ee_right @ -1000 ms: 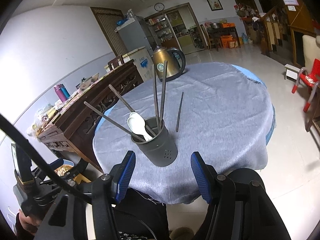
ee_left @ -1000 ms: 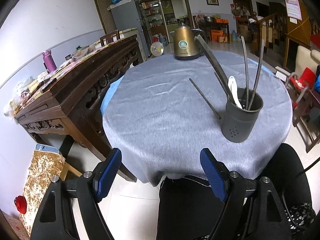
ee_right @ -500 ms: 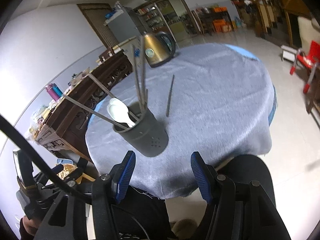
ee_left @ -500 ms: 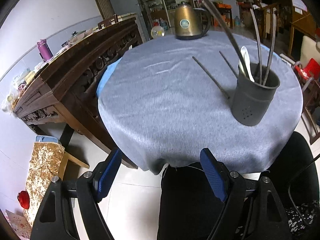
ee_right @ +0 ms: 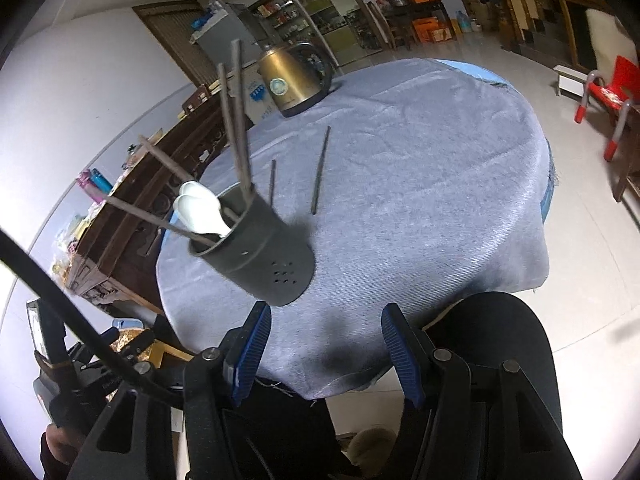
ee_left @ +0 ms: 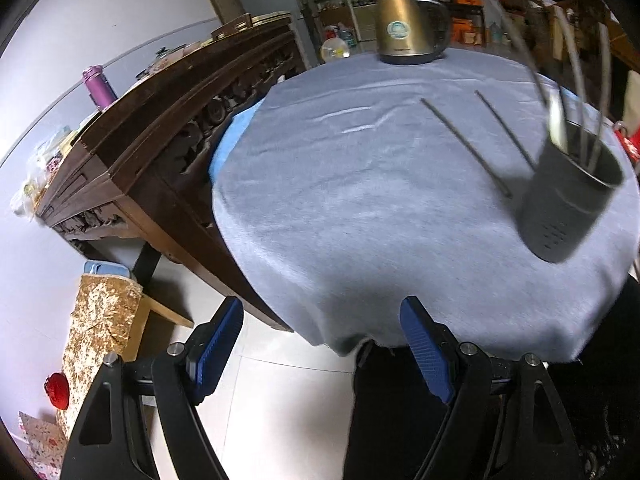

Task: Organize utensils

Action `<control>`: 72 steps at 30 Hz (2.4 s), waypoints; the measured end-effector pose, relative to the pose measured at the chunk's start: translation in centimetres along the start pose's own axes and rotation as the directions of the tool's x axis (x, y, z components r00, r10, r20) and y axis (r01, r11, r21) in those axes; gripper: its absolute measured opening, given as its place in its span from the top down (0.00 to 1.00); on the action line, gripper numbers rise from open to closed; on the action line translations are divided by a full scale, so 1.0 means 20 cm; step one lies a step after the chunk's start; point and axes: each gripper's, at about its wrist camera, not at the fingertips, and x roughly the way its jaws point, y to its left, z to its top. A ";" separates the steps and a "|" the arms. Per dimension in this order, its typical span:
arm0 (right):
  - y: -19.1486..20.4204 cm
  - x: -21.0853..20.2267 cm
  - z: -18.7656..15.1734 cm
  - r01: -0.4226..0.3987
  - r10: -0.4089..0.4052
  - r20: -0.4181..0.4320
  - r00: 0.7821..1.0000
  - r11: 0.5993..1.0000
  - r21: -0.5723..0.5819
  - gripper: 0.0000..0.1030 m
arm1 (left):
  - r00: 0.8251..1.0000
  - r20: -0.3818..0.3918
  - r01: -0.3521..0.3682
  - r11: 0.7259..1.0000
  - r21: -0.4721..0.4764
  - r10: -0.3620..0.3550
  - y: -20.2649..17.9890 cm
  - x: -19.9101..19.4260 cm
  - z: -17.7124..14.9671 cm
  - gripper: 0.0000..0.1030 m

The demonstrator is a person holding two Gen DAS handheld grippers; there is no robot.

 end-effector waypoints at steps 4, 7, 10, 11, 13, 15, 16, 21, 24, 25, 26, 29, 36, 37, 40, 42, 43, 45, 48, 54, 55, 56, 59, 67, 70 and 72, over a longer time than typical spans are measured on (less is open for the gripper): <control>-0.06 0.02 0.04 0.021 -0.021 0.012 1.000 0.999 0.028 0.40 | 0.999 0.005 -0.034 0.999 -0.021 0.035 0.06 0.05 0.08 0.21; -0.11 0.00 0.08 0.030 -0.032 0.036 0.999 0.998 0.047 0.40 | 0.998 0.020 -0.056 0.998 -0.036 0.057 0.10 0.08 0.15 0.21; -0.16 -0.01 0.14 0.054 -0.057 0.062 0.996 0.997 0.055 0.41 | 0.997 0.039 -0.071 0.996 -0.059 0.074 0.15 0.09 0.23 0.21; -0.17 -0.02 0.17 0.063 -0.067 0.072 0.995 0.996 0.058 0.41 | 0.996 0.043 -0.072 0.995 -0.067 0.075 0.16 0.10 0.26 0.21; -0.20 -0.03 0.22 0.075 -0.080 0.088 0.993 0.995 0.060 0.41 | 0.996 0.048 -0.066 0.995 -0.077 0.070 0.18 0.11 0.32 0.21; -0.21 -0.02 0.28 0.089 -0.094 0.100 0.991 0.995 0.053 0.41 | 0.997 0.055 -0.055 0.995 -0.081 0.059 0.20 0.14 0.38 0.21; -0.22 -0.01 0.31 0.094 -0.099 0.105 0.990 0.994 0.048 0.41 | 0.996 0.059 -0.054 0.995 -0.084 0.059 0.20 0.16 0.42 0.21; -0.23 0.06 0.50 0.111 -0.111 0.123 0.986 0.994 0.011 0.41 | 0.994 0.076 -0.068 0.995 -0.078 0.073 0.19 0.26 0.57 0.21; -0.23 0.14 0.63 0.108 -0.107 0.115 0.988 0.994 -0.005 0.41 | 0.997 0.064 -0.039 0.997 -0.071 0.043 0.17 0.36 0.66 0.21; -0.23 0.17 0.66 0.105 -0.103 0.112 0.988 0.994 -0.011 0.41 | 0.998 0.054 -0.034 0.997 -0.068 0.038 0.16 0.40 0.69 0.21; -0.23 0.21 0.71 0.103 -0.100 0.104 0.990 0.994 -0.022 0.41 | 0.999 0.039 -0.026 0.998 -0.063 0.029 0.14 0.45 0.73 0.21; -0.21 0.35 0.84 0.089 -0.085 0.064 0.994 0.995 -0.049 0.41 | 1.000 0.004 0.013 0.999 -0.049 -0.013 0.08 0.55 0.82 0.21; -0.08 0.77 1.12 0.033 -0.041 -0.049 0.998 0.990 -0.139 0.41 | 0.991 -0.031 0.133 0.990 -0.038 -0.134 -0.07 0.67 1.02 0.21; -0.04 0.85 1.16 0.027 -0.039 -0.074 0.996 0.987 -0.159 0.41 | 0.989 -0.036 0.143 0.989 -0.036 -0.144 -0.09 0.69 1.04 0.21; 0.03 1.05 1.23 0.014 -0.039 -0.127 0.991 0.982 -0.188 0.41 | 0.982 -0.064 0.175 0.984 -0.041 -0.177 -0.14 0.73 1.09 0.21; 0.08 1.18 1.27 0.019 -0.055 -0.170 0.984 0.979 -0.204 0.41 | 0.973 -0.082 0.210 0.976 -0.052 -0.214 -0.16 0.76 1.12 0.21; 0.10 1.24 1.29 0.027 -0.066 -0.189 0.980 0.979 -0.203 0.41 | 0.969 -0.092 0.226 0.972 -0.058 -0.230 -0.17 0.78 1.14 0.21; 0.12 1.36 1.31 0.048 -0.091 -0.216 0.972 0.979 -0.196 0.46 | 0.962 -0.107 0.244 0.967 -0.069 -0.250 -0.19 0.81 1.16 0.21; 0.16 1.50 1.35 0.095 -0.146 -0.253 0.956 0.975 -0.203 0.50 | 0.947 -0.131 0.284 0.955 -0.086 -0.293 -0.22 0.85 1.21 0.21; 0.22 1.63 1.37 0.221 -0.308 -0.295 0.905 0.930 -0.292 0.75 | 0.914 -0.184 0.349 0.931 -0.101 -0.363 -0.30 0.92 1.34 0.22; 0.23 1.63 1.37 0.241 -0.334 -0.288 0.898 0.918 -0.314 0.82 | 0.908 -0.191 0.358 0.928 -0.107 -0.372 -0.32 0.94 1.35 0.24; 0.23 1.63 1.36 0.249 -0.346 -0.287 0.893 0.912 -0.325 0.89 | 0.899 -0.201 0.374 0.920 -0.115 -0.390 -0.34 0.95 1.36 0.28; 0.19 1.61 1.35 0.245 -0.341 -0.272 0.900 0.911 -0.332 0.91 | 0.862 -0.248 0.417 0.897 -0.146 -0.441 -0.42 0.99 1.39 0.31; -0.01 1.43 1.30 0.199 -0.266 -0.283 0.921 0.949 -0.244 0.91 | 0.832 -0.362 0.393 0.907 -0.152 -0.421 -0.61 1.14 1.38 0.57; -0.08 1.35 1.26 0.175 -0.234 -0.302 0.924 0.962 -0.210 0.92 | 0.840 -0.353 0.389 0.911 -0.135 -0.411 -0.65 1.16 1.38 0.64; -0.12 1.31 1.24 0.168 -0.223 -0.313 0.923 0.966 -0.195 0.92 | 0.845 -0.347 0.387 0.913 -0.127 -0.406 -0.67 1.17 1.39 0.70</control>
